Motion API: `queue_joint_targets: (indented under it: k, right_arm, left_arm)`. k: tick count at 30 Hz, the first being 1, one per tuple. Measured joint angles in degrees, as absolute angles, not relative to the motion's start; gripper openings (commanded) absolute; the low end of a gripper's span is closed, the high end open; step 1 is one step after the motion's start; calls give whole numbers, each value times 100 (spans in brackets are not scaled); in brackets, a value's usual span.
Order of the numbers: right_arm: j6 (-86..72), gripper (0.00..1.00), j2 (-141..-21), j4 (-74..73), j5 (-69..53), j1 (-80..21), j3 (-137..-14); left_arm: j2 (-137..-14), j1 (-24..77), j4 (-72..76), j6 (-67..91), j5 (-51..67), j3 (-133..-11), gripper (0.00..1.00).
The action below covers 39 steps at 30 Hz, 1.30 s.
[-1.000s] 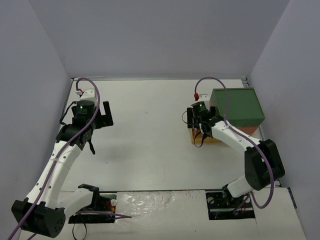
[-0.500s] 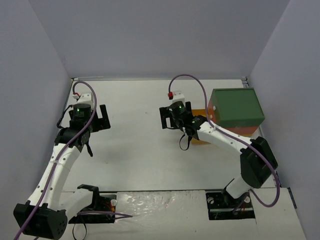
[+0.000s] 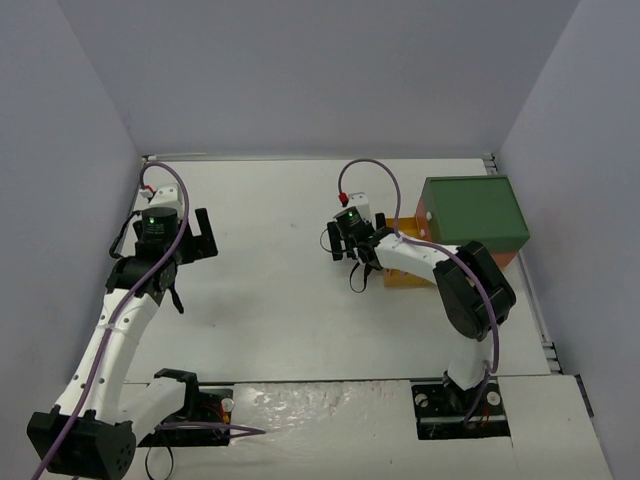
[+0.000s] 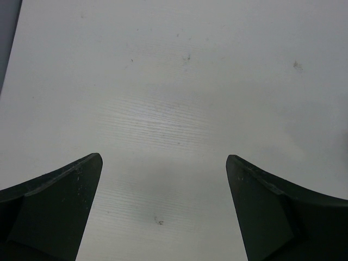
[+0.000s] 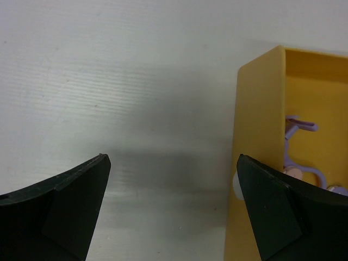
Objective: Organize the makeup
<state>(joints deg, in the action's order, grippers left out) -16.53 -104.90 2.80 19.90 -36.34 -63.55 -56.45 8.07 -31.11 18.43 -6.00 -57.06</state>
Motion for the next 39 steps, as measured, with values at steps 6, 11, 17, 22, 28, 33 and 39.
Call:
queue_joint_targets:
  k: [6,11,17,22,28,33,39]
  right_arm:
    - [-1606,100,-10490,329,2189,-3222,-6357]
    - [-1481,100,-10490,325,2450,-2972,-6357]
    - [-1315,100,-10498,229,2910,-2892,-6368]
    - [-1189,100,-10639,112,3278,-2877,-6458]
    - [-1084,100,-10778,-94,3563,-2752,-6494]
    - [-1032,100,-10792,-219,3752,-2738,-6531]
    - [-975,100,-10787,-323,3698,-2742,-6635]
  left_arm:
    - [-5643,769,-3109,1844,-590,-5692,97]
    - [-5640,743,-3110,1846,-562,-5664,97]
    - [-5640,714,-3109,1848,-521,-5664,97]
    - [-5640,705,-3108,1850,-491,-5663,97]
    - [-5640,697,-3107,1852,-465,-5662,97]
    - [-5640,661,-3105,1864,-447,-5654,97]
    - [-5640,623,-3105,1870,-427,-5653,97]
